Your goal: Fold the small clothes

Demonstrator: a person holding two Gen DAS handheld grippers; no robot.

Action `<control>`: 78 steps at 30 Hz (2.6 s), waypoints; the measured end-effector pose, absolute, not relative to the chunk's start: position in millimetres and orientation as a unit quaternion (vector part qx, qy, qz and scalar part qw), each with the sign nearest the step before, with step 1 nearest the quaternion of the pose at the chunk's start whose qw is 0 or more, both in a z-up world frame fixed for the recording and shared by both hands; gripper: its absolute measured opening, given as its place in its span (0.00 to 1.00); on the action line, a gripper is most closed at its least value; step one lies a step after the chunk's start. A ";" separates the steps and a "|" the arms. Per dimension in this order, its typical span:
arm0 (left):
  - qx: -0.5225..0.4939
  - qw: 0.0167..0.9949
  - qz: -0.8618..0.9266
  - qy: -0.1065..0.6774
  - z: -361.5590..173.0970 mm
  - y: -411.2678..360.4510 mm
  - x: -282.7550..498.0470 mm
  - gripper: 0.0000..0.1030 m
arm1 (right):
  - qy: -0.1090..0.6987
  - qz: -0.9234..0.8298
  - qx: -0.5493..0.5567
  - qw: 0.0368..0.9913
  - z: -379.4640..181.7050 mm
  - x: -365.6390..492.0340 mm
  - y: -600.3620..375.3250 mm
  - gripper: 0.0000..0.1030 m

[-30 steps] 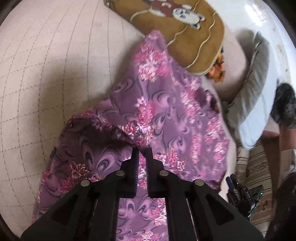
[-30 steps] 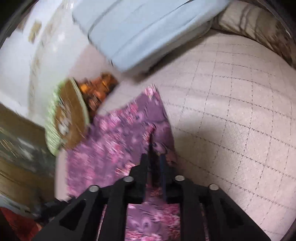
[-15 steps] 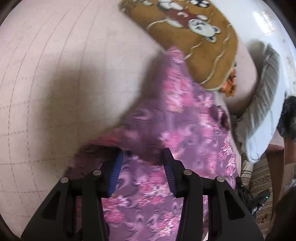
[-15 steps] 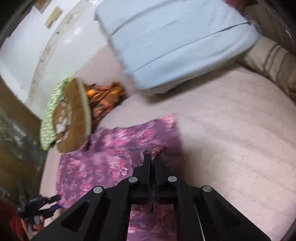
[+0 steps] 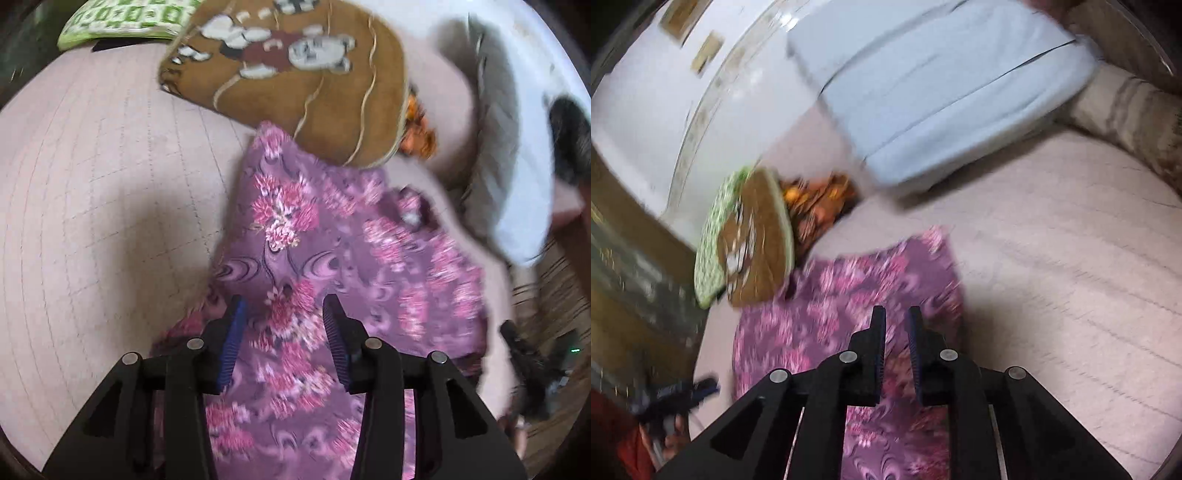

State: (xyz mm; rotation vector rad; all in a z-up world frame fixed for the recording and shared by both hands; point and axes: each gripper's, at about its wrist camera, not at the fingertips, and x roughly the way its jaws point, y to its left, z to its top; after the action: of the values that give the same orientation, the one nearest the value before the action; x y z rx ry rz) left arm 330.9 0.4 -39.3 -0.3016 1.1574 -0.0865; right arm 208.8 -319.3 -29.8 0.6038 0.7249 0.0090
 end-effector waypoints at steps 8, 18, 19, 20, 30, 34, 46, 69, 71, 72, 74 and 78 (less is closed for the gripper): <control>-0.059 0.823 -0.013 0.565 -77.7 -16.4 343.9 0.46 | 0.423 -0.016 0.236 0.875 -79.0 222.9 -298.8 0.07; -0.048 0.813 -0.017 0.581 -47.4 3.5 297.0 0.45 | 0.427 -0.018 0.221 0.877 -39.8 168.1 -297.2 0.38; -0.047 0.812 -0.020 0.581 -45.0 5.9 288.1 0.45 | 0.429 -0.017 0.219 0.876 -37.8 157.5 -297.5 0.38; -0.045 0.811 -0.022 0.584 -42.3 8.0 278.1 0.46 | 0.432 -0.018 0.217 0.875 -35.1 140.4 -298.5 0.38; -0.032 0.800 -0.056 0.596 -28.9 56.1 181.7 0.54 | 0.456 -0.014 0.249 0.854 -47.9 1.3 -308.5 0.47; -0.028 0.786 -0.058 0.614 -42.0 73.7 151.0 0.60 | 0.478 -0.003 0.246 0.843 -63.7 -36.3 -299.8 0.48; -0.034 0.753 -0.078 0.653 -83.0 87.3 94.0 0.65 | 0.521 0.048 0.246 0.816 -88.0 -96.9 -266.1 0.52; -0.091 0.753 -0.083 0.646 -69.9 82.0 143.8 0.71 | 0.496 0.033 0.242 0.833 -63.6 -47.3 -286.3 0.52; -0.097 0.751 -0.085 0.648 -70.7 80.4 146.8 0.71 | 0.495 0.032 0.246 0.833 -64.6 -42.2 -287.9 0.52; -0.098 0.751 -0.085 0.647 -70.8 80.2 146.1 0.71 | 0.496 0.032 0.249 0.831 -65.1 -41.1 -288.3 0.52; -0.085 0.753 -0.088 0.646 -71.4 80.7 139.4 0.71 | 0.499 0.033 0.249 0.829 -66.0 -42.4 -288.4 0.52; -0.059 0.752 -0.091 0.650 -76.2 85.6 122.7 0.71 | 0.512 0.039 0.250 0.821 -74.3 -56.6 -287.5 0.52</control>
State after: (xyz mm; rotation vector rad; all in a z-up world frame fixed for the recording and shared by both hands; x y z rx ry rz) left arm 122.7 85.6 -76.2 -0.1298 1.4188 -0.1997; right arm -56.6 -287.5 -74.3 0.5316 1.0893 0.0834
